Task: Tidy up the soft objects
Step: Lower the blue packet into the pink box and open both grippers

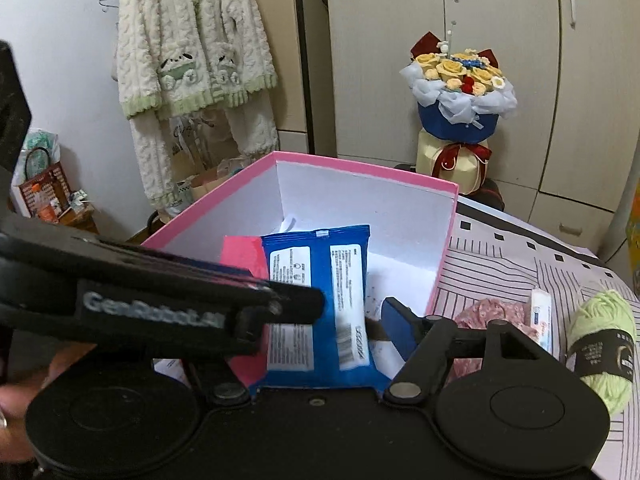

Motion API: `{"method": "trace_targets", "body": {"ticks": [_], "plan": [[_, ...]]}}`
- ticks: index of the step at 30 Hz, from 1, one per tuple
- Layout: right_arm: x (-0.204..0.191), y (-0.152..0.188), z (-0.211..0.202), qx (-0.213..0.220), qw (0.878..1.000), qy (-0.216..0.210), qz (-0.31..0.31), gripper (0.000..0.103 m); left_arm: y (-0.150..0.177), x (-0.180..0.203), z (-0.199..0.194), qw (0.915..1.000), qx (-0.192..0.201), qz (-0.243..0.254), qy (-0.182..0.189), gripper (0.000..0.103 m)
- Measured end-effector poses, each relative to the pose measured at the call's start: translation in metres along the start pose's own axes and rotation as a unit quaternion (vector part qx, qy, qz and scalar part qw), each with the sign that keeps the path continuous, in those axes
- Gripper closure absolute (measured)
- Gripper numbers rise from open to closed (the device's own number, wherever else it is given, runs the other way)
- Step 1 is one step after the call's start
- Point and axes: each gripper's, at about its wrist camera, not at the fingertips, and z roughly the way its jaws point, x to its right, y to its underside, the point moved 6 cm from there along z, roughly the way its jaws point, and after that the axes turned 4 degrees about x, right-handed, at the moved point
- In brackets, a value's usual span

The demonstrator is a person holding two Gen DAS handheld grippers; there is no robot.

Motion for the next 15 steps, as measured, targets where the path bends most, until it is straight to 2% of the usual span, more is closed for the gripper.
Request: {"method": "trace_targets", "body": {"ticks": [11,15], "plan": [[-0.003,0.003,-0.058,0.022,0.999,-0.007,-0.033,0.025,0.007,0.020,-0.066,0.9981,0.029,0.054,-0.009,0.043],[-0.005,0.005,-0.083,0.030,0.998,-0.009,-0.046,0.024,0.012,0.031,-0.088,0.9972,0.032,0.068,0.000,0.042]]}}
